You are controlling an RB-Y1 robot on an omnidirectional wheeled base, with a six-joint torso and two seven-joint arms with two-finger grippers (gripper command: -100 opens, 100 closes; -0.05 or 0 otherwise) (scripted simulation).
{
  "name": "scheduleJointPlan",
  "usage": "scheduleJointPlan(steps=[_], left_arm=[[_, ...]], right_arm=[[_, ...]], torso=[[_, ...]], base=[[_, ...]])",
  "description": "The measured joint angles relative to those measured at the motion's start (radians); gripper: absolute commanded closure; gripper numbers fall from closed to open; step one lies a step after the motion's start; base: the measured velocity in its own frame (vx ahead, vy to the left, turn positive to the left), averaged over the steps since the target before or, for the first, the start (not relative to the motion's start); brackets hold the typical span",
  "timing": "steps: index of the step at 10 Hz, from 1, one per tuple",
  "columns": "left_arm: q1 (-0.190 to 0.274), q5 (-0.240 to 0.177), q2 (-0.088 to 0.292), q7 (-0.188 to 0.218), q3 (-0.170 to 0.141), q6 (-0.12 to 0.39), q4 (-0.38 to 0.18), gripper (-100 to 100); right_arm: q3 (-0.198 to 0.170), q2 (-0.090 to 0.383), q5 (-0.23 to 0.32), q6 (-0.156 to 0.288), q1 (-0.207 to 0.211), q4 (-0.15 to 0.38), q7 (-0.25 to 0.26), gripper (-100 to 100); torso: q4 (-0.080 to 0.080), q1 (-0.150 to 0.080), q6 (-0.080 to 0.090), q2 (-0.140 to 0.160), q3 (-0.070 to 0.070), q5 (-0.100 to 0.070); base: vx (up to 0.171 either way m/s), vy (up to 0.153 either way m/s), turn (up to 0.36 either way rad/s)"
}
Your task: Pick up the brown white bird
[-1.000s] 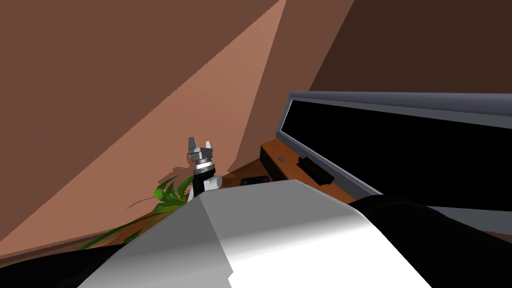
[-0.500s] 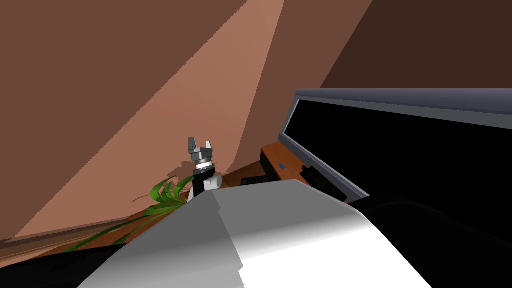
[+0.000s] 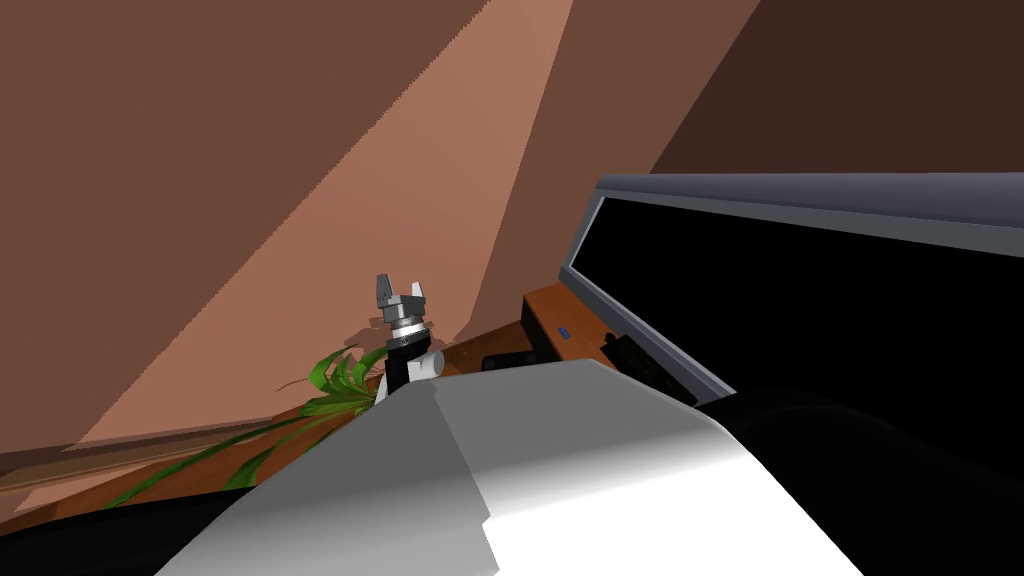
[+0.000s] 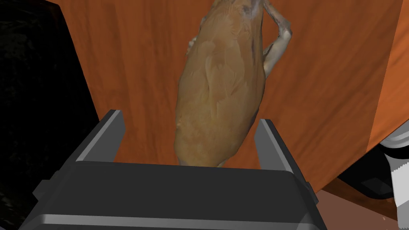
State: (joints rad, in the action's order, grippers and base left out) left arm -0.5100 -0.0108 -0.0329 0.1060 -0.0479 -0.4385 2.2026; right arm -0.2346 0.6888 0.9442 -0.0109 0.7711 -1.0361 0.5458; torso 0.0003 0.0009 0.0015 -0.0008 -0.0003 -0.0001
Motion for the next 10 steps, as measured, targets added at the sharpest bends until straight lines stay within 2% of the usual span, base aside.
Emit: scheduleJointPlan(steps=[1, 5, 6, 7, 9, 10], left_arm=[[0.0, 0.0, 0.0, 0.0, 0.0, 0.0, 0.0, 0], [0.0, 0.0, 0.0, 0.0, 0.0, 0.0, 0.0, 0], [0.0, 0.0, 0.0, 0.0, 0.0, 0.0, 0.0, 0], [0.0, 0.0, 0.0, 0.0, 0.0, 0.0, 0.0, 0], [0.0, 0.0, 0.0, 0.0, 0.0, 0.0, 0.0, 0], [0.0, 0.0, 0.0, 0.0, 0.0, 0.0, 0.0, 0]], right_arm=[[0.001, -0.002, 0.001, -0.001, -0.002, 0.003, 0.002, 100], [0.0, -0.003, 0.0, -0.001, -0.002, 0.002, 0.002, 100], [0.0, -0.003, 0.0, -0.001, -0.002, 0.002, 0.002, 0], [0.0, -0.003, 0.0, -0.001, -0.002, 0.002, 0.002, 100], [0.012, 0.027, 0.002, -0.01, 0.04, -0.038, -0.004, 100], [0.012, 0.029, 0.002, -0.01, 0.043, -0.04, -0.005, 0]], torso=[[0.0, 0.001, 0.0, -0.001, 0.0, 0.0], [0.0, 0.002, 0.0, -0.002, -0.001, 0.001], [-0.001, 0.002, 0.0, -0.002, -0.001, 0.001], [-0.001, 0.002, 0.0, -0.002, -0.001, 0.001], [-0.001, 0.005, 0.001, -0.004, -0.002, 0.002], [-0.001, 0.004, 0.0, -0.003, -0.002, 0.002]], base=[[0.0, 0.0, 0.0], [0.0, 0.0, 0.0], [0.0, 0.0, 0.0], [0.027, 0.028, -0.093], [0.029, 0.032, -0.09], [0.0, 0.0, 0.0]])
